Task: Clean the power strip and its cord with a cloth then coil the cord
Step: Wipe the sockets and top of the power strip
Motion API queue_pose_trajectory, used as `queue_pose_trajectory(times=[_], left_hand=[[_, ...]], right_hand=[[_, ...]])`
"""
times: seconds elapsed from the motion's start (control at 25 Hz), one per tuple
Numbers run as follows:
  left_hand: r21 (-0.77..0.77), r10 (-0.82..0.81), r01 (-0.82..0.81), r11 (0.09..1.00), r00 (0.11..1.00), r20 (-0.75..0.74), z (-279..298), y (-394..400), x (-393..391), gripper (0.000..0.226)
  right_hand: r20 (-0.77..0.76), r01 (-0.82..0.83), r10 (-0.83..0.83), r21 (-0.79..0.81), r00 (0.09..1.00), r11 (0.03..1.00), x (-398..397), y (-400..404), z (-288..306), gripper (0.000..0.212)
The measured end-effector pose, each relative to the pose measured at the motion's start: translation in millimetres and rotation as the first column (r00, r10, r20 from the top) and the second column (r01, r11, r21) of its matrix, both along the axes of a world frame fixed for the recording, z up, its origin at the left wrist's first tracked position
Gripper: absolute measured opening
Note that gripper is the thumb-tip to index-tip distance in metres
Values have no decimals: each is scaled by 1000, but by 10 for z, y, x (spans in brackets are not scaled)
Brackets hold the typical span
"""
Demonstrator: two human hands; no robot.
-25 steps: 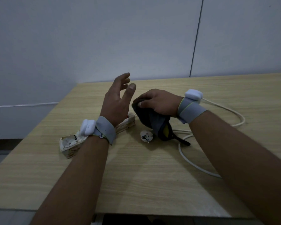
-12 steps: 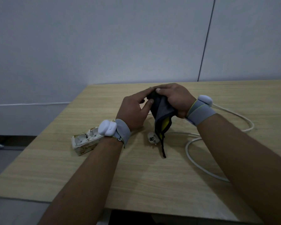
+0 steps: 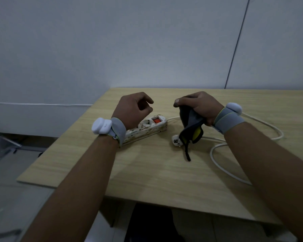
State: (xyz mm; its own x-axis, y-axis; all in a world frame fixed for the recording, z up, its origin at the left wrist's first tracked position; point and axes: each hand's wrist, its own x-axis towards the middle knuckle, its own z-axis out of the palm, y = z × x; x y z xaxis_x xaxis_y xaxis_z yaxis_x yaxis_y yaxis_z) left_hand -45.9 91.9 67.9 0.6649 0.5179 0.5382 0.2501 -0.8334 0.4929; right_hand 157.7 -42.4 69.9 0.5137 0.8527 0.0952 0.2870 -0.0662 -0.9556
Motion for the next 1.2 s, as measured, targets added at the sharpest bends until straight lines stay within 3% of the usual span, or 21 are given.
queue_pose_trajectory(times=[0.2, 0.48, 0.76, 1.2], left_hand=[[-29, 14, -14, 999, 1000, -10, -47, 9, -398, 22], [-65, 68, -73, 995, 994, -80, -296, 175, -1064, 77], [-214, -13, -38, 976, 973, -232, -547, 377, -1330, 106], [-221, -69, 23, 975, 977, -202, -634, 558, -1367, 114]], right_hand=[[194, 30, -11, -98, 981, 995, -212, -82, 15, 18], [467, 69, 10, -152, 884, 986, -411, -247, 123, 16], [645, 119, 40, -202, 763, 972, -596, -71, -78, 24], [770, 238, -44, -142, 636, 961, -516, 36, -199, 20]])
